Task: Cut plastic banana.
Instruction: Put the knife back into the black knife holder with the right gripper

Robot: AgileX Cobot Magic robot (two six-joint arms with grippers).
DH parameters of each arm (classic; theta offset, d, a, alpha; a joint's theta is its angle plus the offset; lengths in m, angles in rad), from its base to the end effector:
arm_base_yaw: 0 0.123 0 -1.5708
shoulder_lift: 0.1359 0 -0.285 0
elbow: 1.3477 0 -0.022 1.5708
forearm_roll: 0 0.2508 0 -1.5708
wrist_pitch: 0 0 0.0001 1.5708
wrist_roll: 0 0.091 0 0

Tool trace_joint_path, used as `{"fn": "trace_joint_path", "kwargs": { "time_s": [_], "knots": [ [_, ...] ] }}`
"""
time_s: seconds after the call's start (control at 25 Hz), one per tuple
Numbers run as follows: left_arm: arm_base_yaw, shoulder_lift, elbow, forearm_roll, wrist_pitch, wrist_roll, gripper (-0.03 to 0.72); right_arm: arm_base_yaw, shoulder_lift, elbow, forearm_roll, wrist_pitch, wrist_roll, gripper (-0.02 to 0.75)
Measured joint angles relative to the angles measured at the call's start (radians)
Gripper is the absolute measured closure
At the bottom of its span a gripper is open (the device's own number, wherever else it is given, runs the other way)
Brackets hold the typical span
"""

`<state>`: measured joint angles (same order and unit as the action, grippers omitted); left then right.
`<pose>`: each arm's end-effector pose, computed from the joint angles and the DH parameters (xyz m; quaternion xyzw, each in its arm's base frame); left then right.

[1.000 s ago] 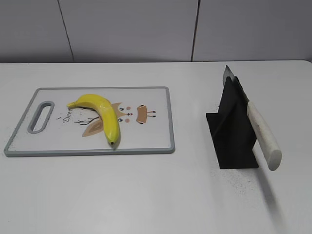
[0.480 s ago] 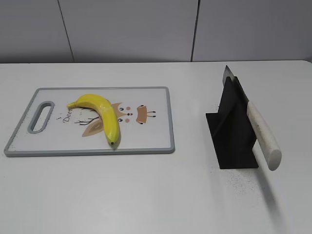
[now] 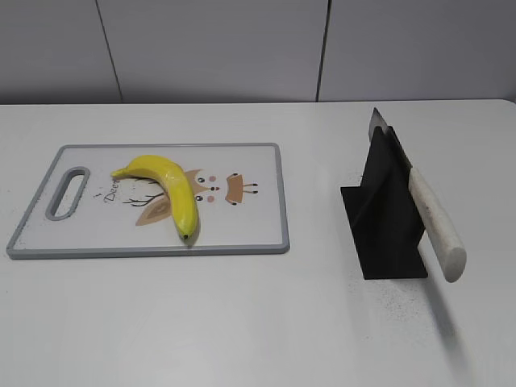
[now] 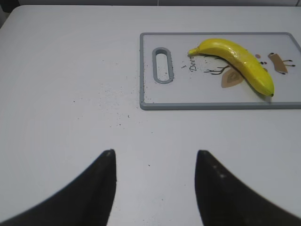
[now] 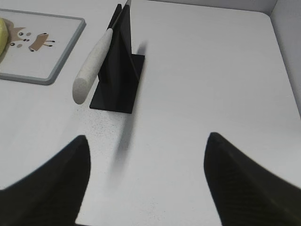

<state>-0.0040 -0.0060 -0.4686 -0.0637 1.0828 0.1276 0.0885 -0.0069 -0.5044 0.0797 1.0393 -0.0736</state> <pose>-0.0033 -0.0051 0.2669 0.0580 0.8630 -0.0008 0.5019 -0.0062 0.0057 0.2804 -0.0697 0.8410 0.0438 0.5347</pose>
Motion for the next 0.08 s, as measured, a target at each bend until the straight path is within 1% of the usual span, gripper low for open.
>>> {"fn": "trace_joint_path", "kwargs": {
  "time_s": [0.08],
  "knots": [
    [0.0, 0.0, 0.0, 0.0, 0.0, 0.0, 0.163, 0.0, 0.0, 0.0, 0.0, 0.0, 0.0, 0.172]
  ]
}}
